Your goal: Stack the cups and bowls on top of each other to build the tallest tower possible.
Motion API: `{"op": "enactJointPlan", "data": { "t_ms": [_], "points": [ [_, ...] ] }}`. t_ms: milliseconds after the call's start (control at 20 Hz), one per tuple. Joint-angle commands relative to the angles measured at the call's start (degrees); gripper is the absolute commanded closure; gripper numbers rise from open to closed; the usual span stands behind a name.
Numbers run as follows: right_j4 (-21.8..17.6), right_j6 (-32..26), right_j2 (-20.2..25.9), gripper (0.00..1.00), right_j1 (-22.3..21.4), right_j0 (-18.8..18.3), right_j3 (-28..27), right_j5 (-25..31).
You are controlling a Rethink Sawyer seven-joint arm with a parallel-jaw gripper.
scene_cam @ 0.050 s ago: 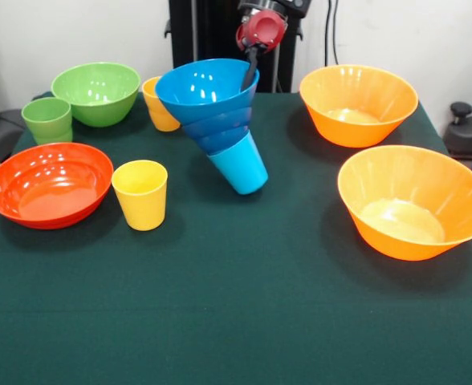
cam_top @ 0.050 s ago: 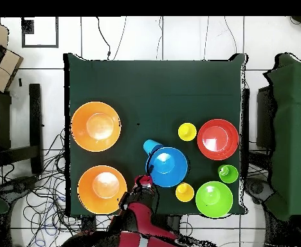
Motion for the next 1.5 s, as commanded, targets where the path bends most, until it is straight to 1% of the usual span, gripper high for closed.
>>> {"op": "enactJointPlan", "data": {
  "t_ms": [50,250,350,400,750,850,1100,1250,1350,1500],
  "points": [
    [4.2,9.3,4.3,0.00,1.8,-0.7,-9.4,4.2],
    [3.6,9.1,4.1,0.00,2.3,-1.1,-9.7,4.0],
    [1.9,9.2,3.8,0.00,4.5,-1.7,-10.7,2.4],
    [2.0,8.7,3.6,0.00,5.4,-1.4,-11.3,2.0],
    [6.2,7.2,3.4,0.00,6.3,1.1,-13.0,3.3],
    [6.8,7.2,3.5,0.00,6.8,1.4,-13.7,3.1],
    [8.5,6.7,3.8,0.00,6.5,1.9,-14.6,4.5],
    [8.1,6.2,3.6,0.00,7.6,1.7,-15.5,4.3],
    [7.5,5.5,3.3,0.00,7.3,1.4,-15.4,4.9],
    [3.9,4.1,3.1,0.00,8.3,-0.8,-16.8,6.5]
  ]
}}
